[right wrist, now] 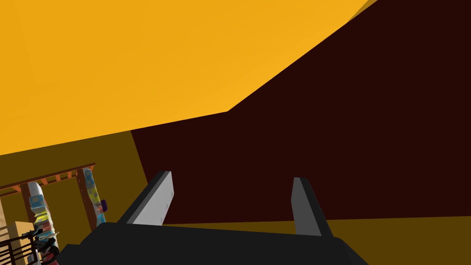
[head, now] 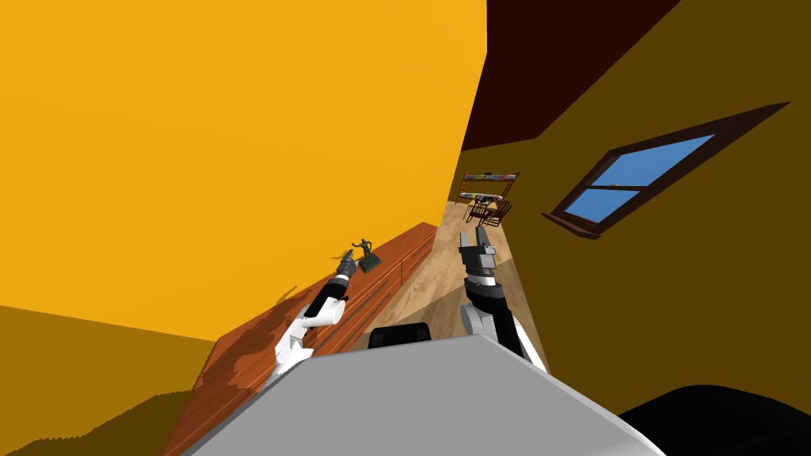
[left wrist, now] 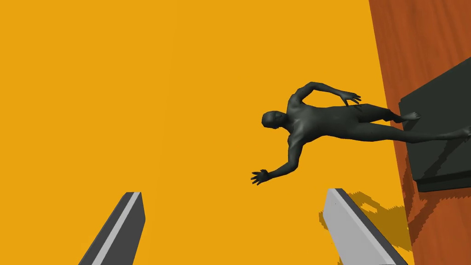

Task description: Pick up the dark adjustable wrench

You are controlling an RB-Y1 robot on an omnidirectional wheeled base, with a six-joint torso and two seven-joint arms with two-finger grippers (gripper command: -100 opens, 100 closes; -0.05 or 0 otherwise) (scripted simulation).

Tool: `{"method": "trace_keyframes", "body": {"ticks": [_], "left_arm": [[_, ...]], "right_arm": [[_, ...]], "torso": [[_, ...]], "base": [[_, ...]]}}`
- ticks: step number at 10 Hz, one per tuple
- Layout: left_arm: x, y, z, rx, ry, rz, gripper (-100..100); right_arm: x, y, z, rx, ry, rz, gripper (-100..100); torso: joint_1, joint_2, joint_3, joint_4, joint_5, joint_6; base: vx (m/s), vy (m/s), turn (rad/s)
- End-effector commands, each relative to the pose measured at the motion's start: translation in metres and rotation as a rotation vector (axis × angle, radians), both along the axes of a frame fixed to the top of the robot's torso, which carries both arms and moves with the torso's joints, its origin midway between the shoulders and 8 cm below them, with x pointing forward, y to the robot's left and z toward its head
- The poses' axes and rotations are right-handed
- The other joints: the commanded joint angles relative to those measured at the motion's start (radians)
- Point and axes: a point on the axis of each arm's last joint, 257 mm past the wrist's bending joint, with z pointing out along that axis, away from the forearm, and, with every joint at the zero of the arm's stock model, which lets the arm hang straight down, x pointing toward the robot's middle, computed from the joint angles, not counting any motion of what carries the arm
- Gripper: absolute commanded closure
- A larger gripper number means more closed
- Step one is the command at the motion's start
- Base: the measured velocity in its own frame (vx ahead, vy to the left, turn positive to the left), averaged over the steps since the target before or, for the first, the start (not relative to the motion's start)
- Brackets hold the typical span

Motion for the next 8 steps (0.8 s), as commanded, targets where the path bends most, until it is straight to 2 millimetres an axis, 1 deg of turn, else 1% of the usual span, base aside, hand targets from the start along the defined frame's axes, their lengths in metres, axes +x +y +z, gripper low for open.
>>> {"method": "trace_keyframes", "body": {"ticks": [1, 2, 3, 4, 5, 6, 7, 8], "left_arm": [[0.005, 0.004, -0.026, -0.016, 0.077, 0.000, -100], [0.004, 0.005, -0.031, -0.016, 0.086, 0.002, -100], [0.009, 0.008, -0.045, -0.030, 0.136, 0.000, -100], [0.007, 0.010, -0.056, -0.030, 0.160, 0.006, -100], [0.010, 0.014, -0.073, -0.043, 0.215, 0.007, -100], [0.007, 0.017, -0.082, -0.043, 0.236, 0.012, -100], [0.008, 0.022, -0.102, -0.055, 0.301, 0.016, -100], [0.006, 0.024, -0.108, -0.055, 0.314, 0.020, -100]], "right_arm": [[0.000, 0.000, 0.000, 0.000, 0.000, 0.000, 0], [0.000, 0.000, 0.000, 0.000, 0.000, 0.000, 0], [0.000, 0.000, 0.000, 0.000, 0.000, 0.000, 0], [0.000, 0.000, 0.000, 0.000, 0.000, 0.000, 0], [0.000, 0.000, 0.000, 0.000, 0.000, 0.000, 0], [0.000, 0.000, 0.000, 0.000, 0.000, 0.000, 0], [0.000, 0.000, 0.000, 0.000, 0.000, 0.000, 0], [0.000, 0.000, 0.000, 0.000, 0.000, 0.000, 0]], "torso": [[0.000, 0.000, 0.000, 0.000, 0.000, 0.000], [0.000, 0.000, 0.000, 0.000, 0.000, 0.000], [0.000, 0.000, 0.000, 0.000, 0.000, 0.000], [0.000, 0.000, 0.000, 0.000, 0.000, 0.000], [0.000, 0.000, 0.000, 0.000, 0.000, 0.000], [0.000, 0.000, 0.000, 0.000, 0.000, 0.000], [0.000, 0.000, 0.000, 0.000, 0.000, 0.000], [0.000, 0.000, 0.000, 0.000, 0.000, 0.000]], "base": [[0.035, -0.027, -0.031], [0.026, -0.022, -0.020], [0.027, -0.018, -0.034], [0.025, -0.018, -0.023], [0.027, -0.026, -0.033], [0.025, -0.022, -0.017], [0.035, -0.023, -0.029], [0.029, -0.014, -0.014]]}}
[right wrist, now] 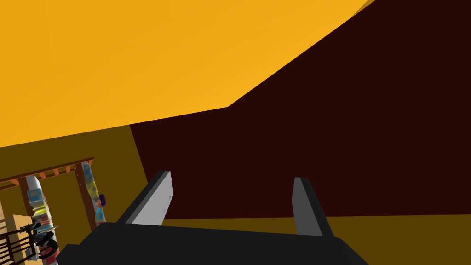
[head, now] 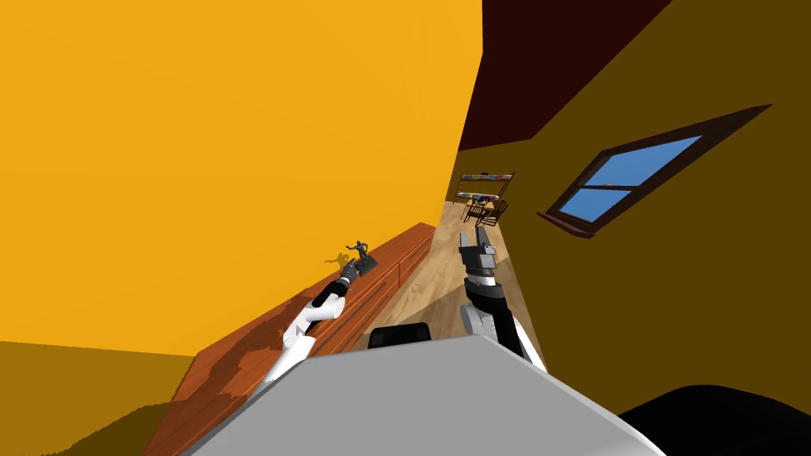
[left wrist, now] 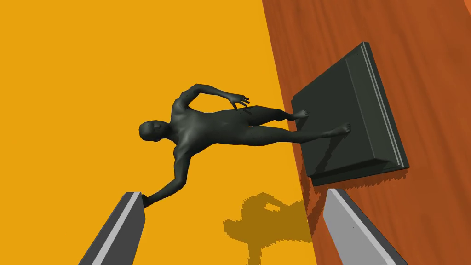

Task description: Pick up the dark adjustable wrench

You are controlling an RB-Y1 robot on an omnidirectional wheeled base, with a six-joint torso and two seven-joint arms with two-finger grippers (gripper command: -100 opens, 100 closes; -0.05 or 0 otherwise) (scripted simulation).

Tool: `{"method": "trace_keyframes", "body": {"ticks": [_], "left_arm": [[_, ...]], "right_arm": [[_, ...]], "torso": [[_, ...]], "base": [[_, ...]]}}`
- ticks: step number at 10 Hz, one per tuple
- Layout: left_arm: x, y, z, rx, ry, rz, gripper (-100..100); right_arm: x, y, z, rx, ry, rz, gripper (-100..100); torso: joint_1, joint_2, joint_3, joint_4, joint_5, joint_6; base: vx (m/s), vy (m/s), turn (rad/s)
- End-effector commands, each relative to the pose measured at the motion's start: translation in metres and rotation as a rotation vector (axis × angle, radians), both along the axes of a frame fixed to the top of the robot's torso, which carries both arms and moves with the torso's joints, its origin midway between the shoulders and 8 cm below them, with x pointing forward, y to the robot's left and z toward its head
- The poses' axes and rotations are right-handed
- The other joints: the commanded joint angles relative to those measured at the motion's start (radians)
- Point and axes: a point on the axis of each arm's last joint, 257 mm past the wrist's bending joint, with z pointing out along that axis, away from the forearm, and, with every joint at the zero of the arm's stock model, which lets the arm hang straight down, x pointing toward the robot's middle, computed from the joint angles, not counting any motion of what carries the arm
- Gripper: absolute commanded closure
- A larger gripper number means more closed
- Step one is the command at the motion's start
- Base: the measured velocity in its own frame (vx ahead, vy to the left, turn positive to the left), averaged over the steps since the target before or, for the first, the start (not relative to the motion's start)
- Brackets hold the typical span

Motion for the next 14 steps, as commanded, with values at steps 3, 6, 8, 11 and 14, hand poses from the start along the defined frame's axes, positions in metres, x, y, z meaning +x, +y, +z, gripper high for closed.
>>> {"method": "trace_keyframes", "body": {"ticks": [3, 6, 8, 11, 14], "left_arm": [[-0.010, 0.018, -0.051, -0.023, 0.158, 0.022, -100], [-0.021, 0.030, -0.082, -0.033, 0.256, 0.040, -100], [-0.031, 0.041, -0.106, -0.042, 0.337, 0.058, -100], [-0.053, 0.064, -0.144, -0.060, 0.479, 0.097, -100], [-0.072, 0.078, -0.167, -0.069, 0.572, 0.126, -100]], "right_arm": [[0.000, 0.000, 0.000, 0.000, 0.000, 0.000, 0], [0.000, 0.000, 0.000, 0.000, 0.000, 0.000, 0], [0.000, 0.000, 0.000, 0.000, 0.000, 0.000, 0], [0.000, 0.000, 0.000, 0.000, 0.000, 0.000, 0], [0.000, 0.000, 0.000, 0.000, 0.000, 0.000, 0]], "torso": [[0.000, 0.000, 0.000, 0.000, 0.000, 0.000], [0.000, 0.000, 0.000, 0.000, 0.000, 0.000], [0.000, 0.000, 0.000, 0.000, 0.000, 0.000], [0.000, 0.000, 0.000, 0.000, 0.000, 0.000], [0.001, 0.000, 0.000, 0.000, 0.000, 0.000]], "base": [[0.026, -0.018, -0.021], [0.029, -0.012, -0.011], [0.036, -0.013, -0.011], [0.028, -0.015, -0.005], [0.032, -0.006, -0.002]]}}
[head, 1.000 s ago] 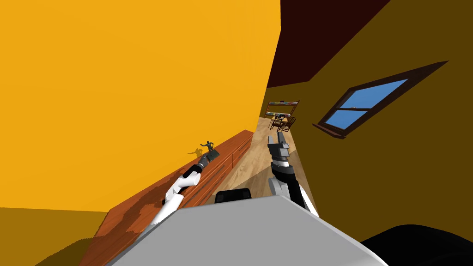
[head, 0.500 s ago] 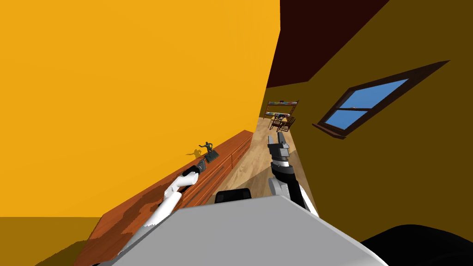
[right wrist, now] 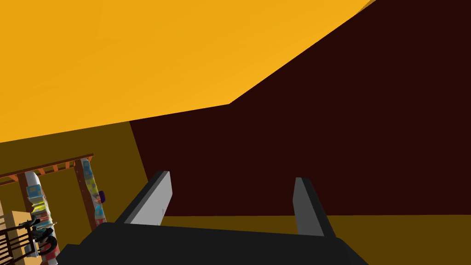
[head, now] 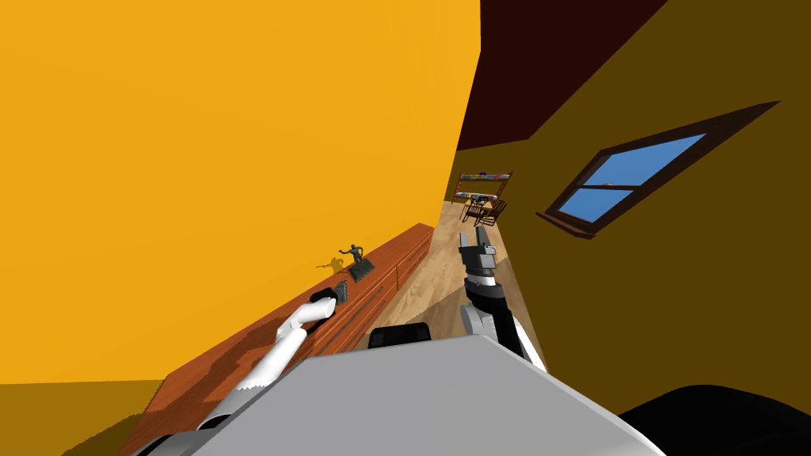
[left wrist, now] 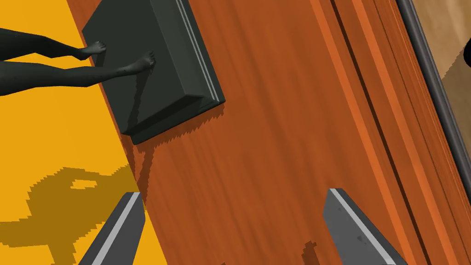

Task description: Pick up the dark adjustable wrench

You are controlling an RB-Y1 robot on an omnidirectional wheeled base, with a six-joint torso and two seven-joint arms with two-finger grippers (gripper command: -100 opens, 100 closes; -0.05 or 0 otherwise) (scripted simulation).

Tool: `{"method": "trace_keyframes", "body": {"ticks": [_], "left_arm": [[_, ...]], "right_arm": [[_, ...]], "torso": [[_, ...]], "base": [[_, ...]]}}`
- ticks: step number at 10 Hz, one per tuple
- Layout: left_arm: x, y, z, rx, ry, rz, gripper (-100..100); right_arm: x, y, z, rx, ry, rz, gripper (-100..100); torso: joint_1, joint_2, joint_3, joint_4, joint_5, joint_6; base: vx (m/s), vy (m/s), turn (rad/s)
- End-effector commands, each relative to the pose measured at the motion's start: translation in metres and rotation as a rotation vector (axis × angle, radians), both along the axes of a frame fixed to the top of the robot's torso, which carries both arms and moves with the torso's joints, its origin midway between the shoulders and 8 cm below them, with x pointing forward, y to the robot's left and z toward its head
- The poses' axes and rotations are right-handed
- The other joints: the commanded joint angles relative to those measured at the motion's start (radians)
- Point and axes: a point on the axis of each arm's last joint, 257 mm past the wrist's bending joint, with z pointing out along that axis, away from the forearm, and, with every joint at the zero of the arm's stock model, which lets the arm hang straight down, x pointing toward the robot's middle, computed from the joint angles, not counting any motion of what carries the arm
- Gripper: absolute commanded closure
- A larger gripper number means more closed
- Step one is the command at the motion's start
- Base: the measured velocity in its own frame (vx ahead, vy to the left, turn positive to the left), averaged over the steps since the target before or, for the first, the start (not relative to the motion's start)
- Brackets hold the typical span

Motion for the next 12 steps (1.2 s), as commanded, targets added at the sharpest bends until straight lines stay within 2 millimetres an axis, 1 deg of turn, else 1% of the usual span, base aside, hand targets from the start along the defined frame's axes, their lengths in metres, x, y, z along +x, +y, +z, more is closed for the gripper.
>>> {"method": "trace_keyframes", "body": {"ticks": [1, 2, 4, 5, 6, 7, 8, 9, 11, 12], "left_arm": [[-0.019, 0.013, -0.018, -0.006, 0.082, 0.030, -100], [-0.021, 0.013, -0.020, -0.007, 0.092, 0.031, -100], [-0.040, 0.026, -0.034, -0.014, 0.166, 0.059, -100], [-0.055, 0.038, -0.044, -0.020, 0.227, 0.084, -100], [-0.059, 0.040, -0.047, -0.019, 0.236, 0.088, -100], [-0.078, 0.053, -0.057, -0.025, 0.303, 0.119, -100], [-0.076, 0.051, -0.055, -0.025, 0.297, 0.115, -100], [-0.078, 0.053, -0.057, -0.025, 0.303, 0.119, -100], [-0.110, 0.075, -0.068, -0.036, 0.407, 0.172, -100], [-0.117, 0.077, -0.072, -0.036, 0.425, 0.181, -100]], "right_arm": [[0.000, 0.000, 0.000, 0.000, 0.000, 0.000, 0], [0.000, 0.000, 0.000, 0.000, 0.000, 0.000, 0], [0.000, 0.000, 0.000, 0.000, 0.000, 0.000, 0], [0.000, 0.000, 0.000, 0.000, 0.000, 0.000, 0], [0.000, 0.000, 0.000, 0.000, 0.000, 0.000, 0], [0.000, 0.000, 0.000, 0.000, 0.000, 0.000, 0], [0.000, 0.000, 0.000, 0.000, 0.000, 0.000, 0], [0.000, 0.000, 0.000, 0.000, 0.000, 0.000, 0], [0.000, 0.000, 0.000, 0.000, 0.000, 0.000, 0], [0.000, 0.000, 0.000, 0.000, 0.000, 0.000, 0]], "torso": [[0.000, 0.000, 0.000, 0.000, 0.000, 0.000], [0.000, 0.000, 0.000, 0.000, 0.000, 0.000], [0.000, 0.000, 0.000, 0.000, 0.000, 0.000], [0.000, 0.000, 0.000, 0.000, 0.000, 0.000], [0.000, 0.000, 0.000, 0.000, 0.000, 0.000], [0.000, 0.001, 0.000, 0.000, 0.000, 0.000], [0.000, 0.000, 0.000, 0.000, 0.000, 0.000], [0.000, 0.000, 0.000, 0.000, 0.000, 0.000], [0.000, 0.001, 0.000, 0.000, 0.000, 0.000], [0.001, 0.000, 0.000, 0.000, 0.000, 0.000]], "base": [[0.034, -0.007, 0.004], [0.029, -0.005, 0.003], [0.029, -0.006, 0.003], [0.029, -0.004, 0.007], [0.025, -0.003, 0.006], [0.034, -0.001, 0.006], [0.028, -0.001, 0.012], [0.011, 0.000, -0.003], [0.034, 0.004, 0.015], [0.039, 0.004, 0.010]]}}
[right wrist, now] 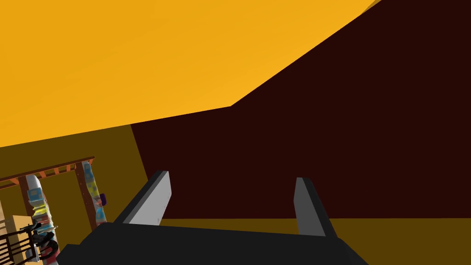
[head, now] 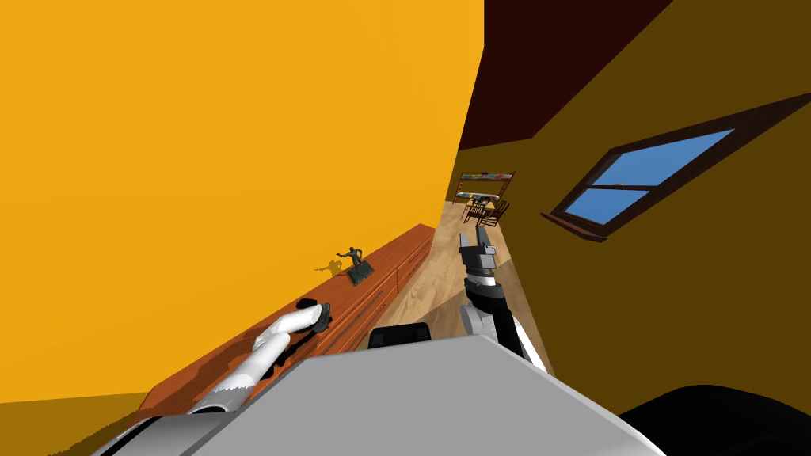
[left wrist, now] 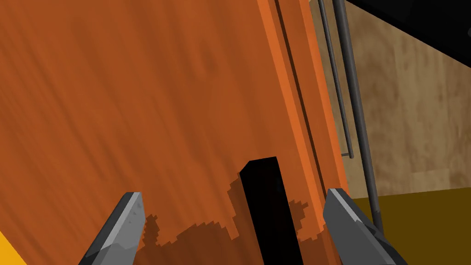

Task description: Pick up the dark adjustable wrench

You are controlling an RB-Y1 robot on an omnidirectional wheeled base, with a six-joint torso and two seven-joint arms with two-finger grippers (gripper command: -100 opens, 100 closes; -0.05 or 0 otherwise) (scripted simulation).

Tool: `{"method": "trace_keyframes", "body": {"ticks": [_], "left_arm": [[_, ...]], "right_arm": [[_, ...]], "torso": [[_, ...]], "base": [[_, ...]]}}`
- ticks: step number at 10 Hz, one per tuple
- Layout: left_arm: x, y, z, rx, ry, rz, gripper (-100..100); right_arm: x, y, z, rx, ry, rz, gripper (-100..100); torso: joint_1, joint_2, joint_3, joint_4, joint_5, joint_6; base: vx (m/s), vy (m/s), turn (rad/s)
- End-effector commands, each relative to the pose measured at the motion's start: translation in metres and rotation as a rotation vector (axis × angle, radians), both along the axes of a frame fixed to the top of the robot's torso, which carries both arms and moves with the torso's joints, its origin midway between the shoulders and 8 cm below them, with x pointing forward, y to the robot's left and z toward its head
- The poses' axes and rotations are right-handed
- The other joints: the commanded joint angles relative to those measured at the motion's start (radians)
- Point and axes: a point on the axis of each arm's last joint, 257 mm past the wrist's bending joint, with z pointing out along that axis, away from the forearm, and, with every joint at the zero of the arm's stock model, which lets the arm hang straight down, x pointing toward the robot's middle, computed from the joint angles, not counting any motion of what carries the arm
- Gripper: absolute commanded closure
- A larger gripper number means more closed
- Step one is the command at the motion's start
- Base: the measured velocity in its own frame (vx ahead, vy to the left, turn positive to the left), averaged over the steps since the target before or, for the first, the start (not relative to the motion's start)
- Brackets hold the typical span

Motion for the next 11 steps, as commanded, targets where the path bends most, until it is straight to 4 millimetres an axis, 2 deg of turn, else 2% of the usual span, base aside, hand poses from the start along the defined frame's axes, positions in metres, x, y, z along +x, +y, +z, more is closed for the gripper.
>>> {"method": "trace_keyframes", "body": {"ticks": [1, 3, 5, 6, 7, 9, 10, 11], "left_arm": [[-0.016, 0.010, -0.004, -0.007, 0.060, 0.032, -100], [-0.033, 0.021, -0.007, -0.010, 0.110, 0.062, -100], [-0.040, 0.023, -0.010, -0.009, 0.124, 0.071, -100], [-0.053, 0.031, -0.011, -0.013, 0.162, 0.095, -100], [-0.057, 0.032, -0.012, -0.012, 0.169, 0.100, -100], [-0.083, 0.047, -0.013, -0.017, 0.238, 0.148, -100], [-0.085, 0.048, -0.013, -0.017, 0.242, 0.151, -100], [-0.097, 0.054, -0.013, -0.019, 0.271, 0.172, -100]], "right_arm": [[0.000, 0.000, 0.000, 0.000, 0.000, 0.000, 0], [0.000, 0.000, 0.000, 0.000, 0.000, 0.000, 0], [0.000, 0.000, 0.000, 0.000, 0.000, 0.000, 0], [0.000, 0.000, 0.000, 0.000, 0.000, 0.000, 0], [0.000, 0.000, 0.000, 0.000, 0.000, 0.000, 0], [0.000, 0.000, 0.000, 0.000, 0.000, 0.000, 0], [0.000, 0.000, 0.000, 0.000, 0.000, 0.000, 0], [0.000, 0.000, 0.000, 0.000, 0.000, 0.000, 0]], "torso": [[0.000, 0.000, 0.000, 0.000, 0.000, 0.000], [0.000, 0.001, 0.000, 0.000, 0.000, 0.000], [0.000, 0.001, 0.000, 0.000, 0.000, 0.000], [0.000, 0.001, 0.001, 0.000, 0.000, 0.000], [0.000, 0.001, 0.001, 0.000, 0.000, 0.000], [0.000, 0.001, 0.000, 0.000, 0.000, 0.000], [0.000, 0.000, 0.000, 0.000, 0.000, 0.000], [0.000, 0.001, 0.000, 0.000, 0.000, 0.000]], "base": [[0.035, 0.002, 0.010], [0.024, 0.003, 0.009], [0.019, 0.006, 0.005], [0.021, 0.004, 0.011], [0.021, 0.006, 0.012], [0.035, 0.010, 0.016], [0.027, 0.013, 0.007], [0.027, 0.010, 0.009]]}}
